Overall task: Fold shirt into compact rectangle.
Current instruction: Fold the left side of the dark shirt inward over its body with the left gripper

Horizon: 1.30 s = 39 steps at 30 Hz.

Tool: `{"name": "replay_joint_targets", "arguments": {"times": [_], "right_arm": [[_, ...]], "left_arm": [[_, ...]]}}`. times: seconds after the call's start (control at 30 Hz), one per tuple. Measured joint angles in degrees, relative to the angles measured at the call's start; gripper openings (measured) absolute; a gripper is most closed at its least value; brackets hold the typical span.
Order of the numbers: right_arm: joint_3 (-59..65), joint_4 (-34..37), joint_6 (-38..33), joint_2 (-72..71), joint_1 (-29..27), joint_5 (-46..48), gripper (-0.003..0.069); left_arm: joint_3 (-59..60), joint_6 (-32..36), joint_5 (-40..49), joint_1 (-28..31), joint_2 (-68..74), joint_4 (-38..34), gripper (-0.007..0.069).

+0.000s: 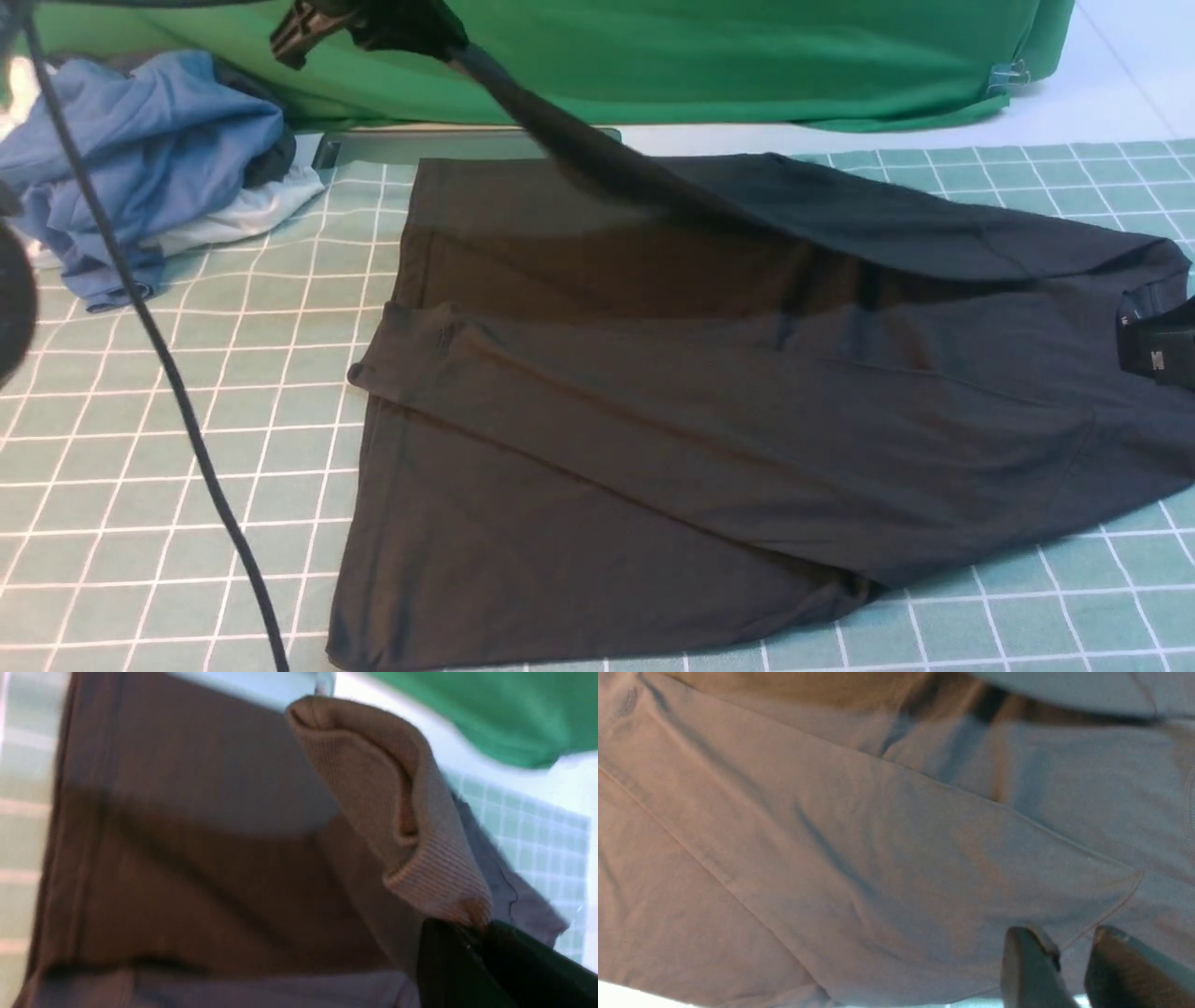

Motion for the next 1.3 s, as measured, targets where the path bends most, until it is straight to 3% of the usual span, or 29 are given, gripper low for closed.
{"name": "replay_joint_targets", "arguments": {"times": [0.23, 0.37, 0.53, 0.8, 1.07, 1.3], "right_arm": [[0.0, 0.1, 0.0, 0.0, 0.0, 0.0, 0.0217], [0.0, -0.6, -0.4, 0.0, 0.0, -1.0, 0.0217], [0.0, -1.0, 0.0, 0.0, 0.0, -1.6, 0.0225], [0.0, -1.0, 0.9, 0.0, 0.0, -2.0, 0.0235], [0.0, -1.0, 0.9, 0.0, 0.0, -2.4, 0.0237], [0.0, -1.1, 0.9, 0.0, 0.0, -1.7, 0.0237]], "left_arm": [[24.1, 0.4, -0.1, -1.5, -10.4, 1.7, 0.0021], [41.8, 1.3, -9.4, -3.5, -15.2, 4.7, 0.0021], [53.4, 1.1, -18.2, -3.4, -15.6, 7.2, 0.0021], [55.5, 0.7, -21.1, -3.4, -15.8, 12.8, 0.0068], [51.4, -2.6, -14.0, -3.3, -20.6, 21.6, 0.0282], [52.4, -3.2, -2.5, -3.6, -26.6, 17.3, 0.0407]]}}
